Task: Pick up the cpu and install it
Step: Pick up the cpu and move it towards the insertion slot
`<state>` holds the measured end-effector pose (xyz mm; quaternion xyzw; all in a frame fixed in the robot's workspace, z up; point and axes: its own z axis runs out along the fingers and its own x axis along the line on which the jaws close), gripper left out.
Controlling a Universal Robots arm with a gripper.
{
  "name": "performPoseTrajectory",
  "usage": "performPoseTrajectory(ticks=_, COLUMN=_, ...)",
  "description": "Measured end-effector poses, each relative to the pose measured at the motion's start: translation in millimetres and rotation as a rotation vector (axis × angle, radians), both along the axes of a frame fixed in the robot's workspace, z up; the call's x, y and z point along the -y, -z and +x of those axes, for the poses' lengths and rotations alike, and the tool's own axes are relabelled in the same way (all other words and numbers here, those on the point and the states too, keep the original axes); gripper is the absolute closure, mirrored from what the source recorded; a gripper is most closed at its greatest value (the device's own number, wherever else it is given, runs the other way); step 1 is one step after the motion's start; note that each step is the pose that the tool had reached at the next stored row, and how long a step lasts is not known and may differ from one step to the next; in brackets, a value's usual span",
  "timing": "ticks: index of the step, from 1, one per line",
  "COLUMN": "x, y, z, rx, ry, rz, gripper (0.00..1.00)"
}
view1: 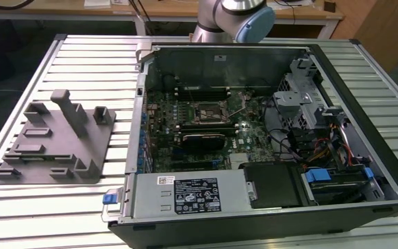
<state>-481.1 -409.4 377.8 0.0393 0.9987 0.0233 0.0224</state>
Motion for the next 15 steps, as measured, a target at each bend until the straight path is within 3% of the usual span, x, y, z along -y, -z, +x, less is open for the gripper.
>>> performPoseTrajectory(ticks=7, x=0.0, y=-17.1, z=0.0, rx=0.0001, ry=0.0, rz=0.0, gripper=0.45)
performPoseTrajectory(ticks=15, x=0.0, y=-18.0, z=1.8, rx=-0.0001, ry=0.0, rz=-0.0001, gripper=0.45)
